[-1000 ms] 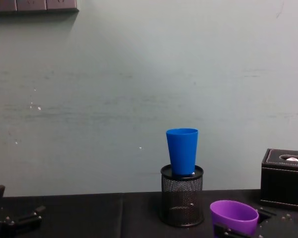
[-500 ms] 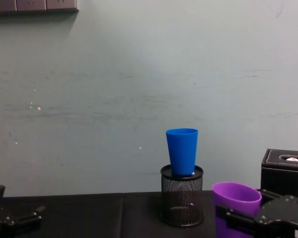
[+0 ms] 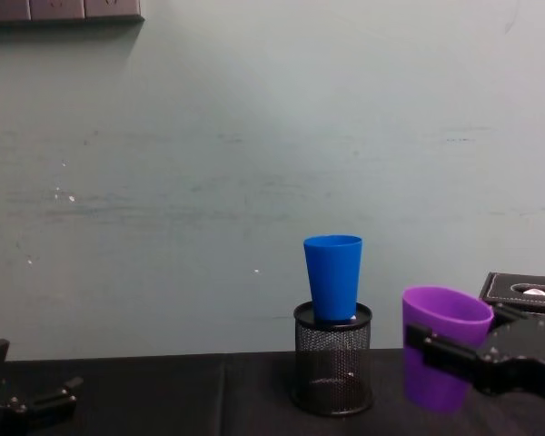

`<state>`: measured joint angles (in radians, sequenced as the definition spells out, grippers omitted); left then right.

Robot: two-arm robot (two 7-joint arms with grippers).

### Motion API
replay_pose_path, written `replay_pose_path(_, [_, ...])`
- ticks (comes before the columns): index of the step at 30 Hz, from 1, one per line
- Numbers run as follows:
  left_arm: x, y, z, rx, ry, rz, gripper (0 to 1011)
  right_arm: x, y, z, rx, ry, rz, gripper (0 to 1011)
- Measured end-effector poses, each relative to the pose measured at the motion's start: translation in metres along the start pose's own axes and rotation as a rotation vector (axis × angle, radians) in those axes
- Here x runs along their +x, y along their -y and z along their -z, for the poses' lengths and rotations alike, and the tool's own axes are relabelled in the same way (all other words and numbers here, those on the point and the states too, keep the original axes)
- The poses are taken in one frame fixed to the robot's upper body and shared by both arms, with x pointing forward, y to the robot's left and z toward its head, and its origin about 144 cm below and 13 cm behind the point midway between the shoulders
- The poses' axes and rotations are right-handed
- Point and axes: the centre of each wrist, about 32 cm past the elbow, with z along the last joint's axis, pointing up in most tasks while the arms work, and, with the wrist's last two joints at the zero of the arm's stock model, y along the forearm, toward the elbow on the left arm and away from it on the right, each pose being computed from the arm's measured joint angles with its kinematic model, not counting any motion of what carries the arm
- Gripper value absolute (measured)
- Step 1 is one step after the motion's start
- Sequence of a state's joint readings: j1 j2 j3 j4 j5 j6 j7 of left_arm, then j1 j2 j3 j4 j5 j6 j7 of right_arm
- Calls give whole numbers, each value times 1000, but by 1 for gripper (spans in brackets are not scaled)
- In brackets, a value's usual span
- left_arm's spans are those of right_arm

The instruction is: Pick up one cup with a gripper and tap it against the other cup.

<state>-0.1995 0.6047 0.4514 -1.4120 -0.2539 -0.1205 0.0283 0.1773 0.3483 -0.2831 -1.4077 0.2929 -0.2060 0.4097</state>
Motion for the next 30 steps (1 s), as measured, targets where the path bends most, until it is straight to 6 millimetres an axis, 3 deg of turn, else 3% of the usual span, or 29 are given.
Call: replay_pose_path(30, [0, 0, 0, 0, 0, 0, 1011, 1, 3, -7, 17, 4, 39, 729])
